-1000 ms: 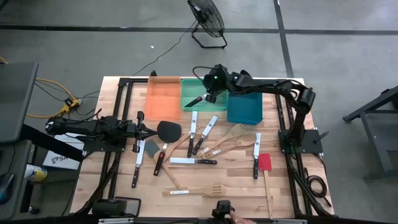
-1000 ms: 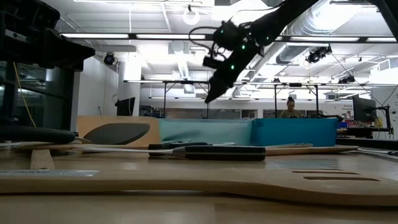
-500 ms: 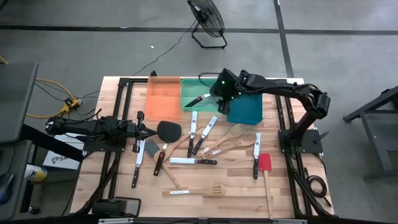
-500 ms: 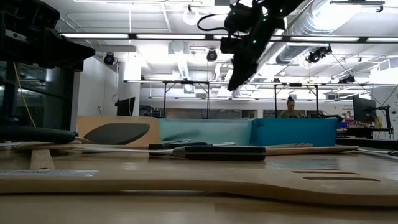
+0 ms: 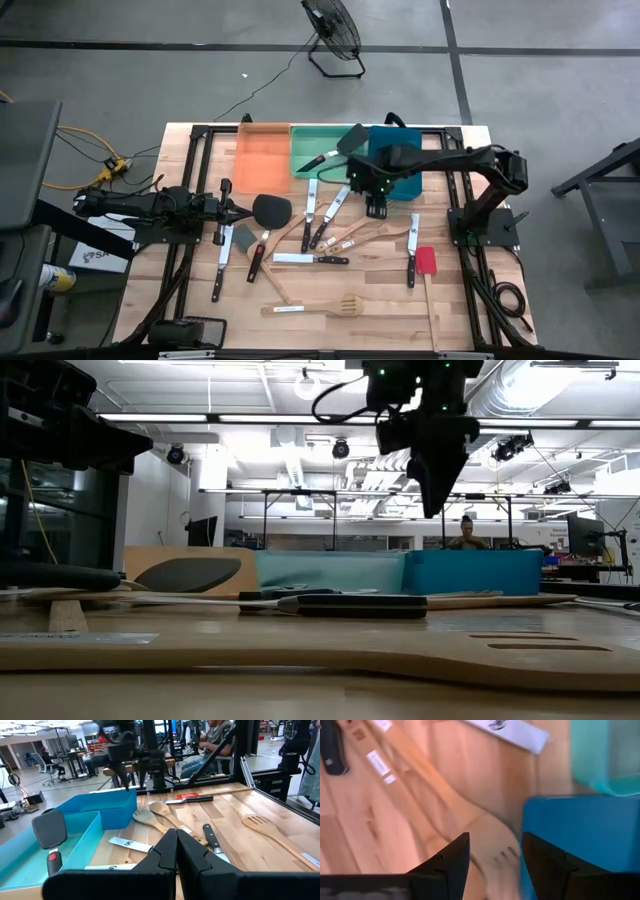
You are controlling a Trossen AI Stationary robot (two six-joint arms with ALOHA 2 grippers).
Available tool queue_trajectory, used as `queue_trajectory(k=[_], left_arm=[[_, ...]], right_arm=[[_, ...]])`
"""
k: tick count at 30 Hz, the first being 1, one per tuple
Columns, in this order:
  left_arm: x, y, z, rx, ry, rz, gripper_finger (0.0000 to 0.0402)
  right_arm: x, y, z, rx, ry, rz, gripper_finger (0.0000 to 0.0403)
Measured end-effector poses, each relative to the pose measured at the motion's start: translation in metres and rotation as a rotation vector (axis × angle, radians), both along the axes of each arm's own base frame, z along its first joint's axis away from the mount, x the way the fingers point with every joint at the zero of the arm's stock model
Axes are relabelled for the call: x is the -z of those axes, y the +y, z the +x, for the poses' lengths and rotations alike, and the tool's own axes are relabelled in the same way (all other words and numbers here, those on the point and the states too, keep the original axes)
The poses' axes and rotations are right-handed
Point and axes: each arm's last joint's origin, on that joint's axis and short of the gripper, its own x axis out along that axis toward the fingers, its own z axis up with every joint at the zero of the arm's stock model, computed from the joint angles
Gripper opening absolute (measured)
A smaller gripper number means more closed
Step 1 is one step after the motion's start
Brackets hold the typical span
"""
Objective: Pick & Place Kitchen Items
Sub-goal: Put the brown serving spoon into the blue bin
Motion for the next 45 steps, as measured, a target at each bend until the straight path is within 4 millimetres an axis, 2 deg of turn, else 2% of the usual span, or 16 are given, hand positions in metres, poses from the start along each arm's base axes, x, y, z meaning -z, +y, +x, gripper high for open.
queue_trajectory(k=[5,13,21,25,32,45], left_arm=[[0.000,0.000,0.000,0.000,0.000,0.000,0.0000],[0.000,0.000,0.000,0.000,0.000,0.000,0.0000],[0.000,0.000,0.000,0.000,0.000,0.000,0.0000],[0.000,0.000,0.000,0.000,0.000,0.000,0.0000],[0.000,0.000,0.000,0.000,0.000,0.000,0.0000],[0.000,0.000,0.000,0.000,0.000,0.000,0.0000]], right_arm=[[0.000,0.026,0.003,-0.030,0.010,0.003,0.0171],[0.003,0.060,0.003,-0.211,0.028,-0.047,0.0176],[0.035,0.079,-0.013,-0.247,0.128,-0.051,0.0227],[0.047,0.088,-0.017,-0.260,0.132,-0.051,0.0240],[0.067,0.098,-0.016,-0.292,0.037,-0.049,0.0236],[0.092,0.098,-0.018,-0.289,-0.069,-0.054,0.0236]])
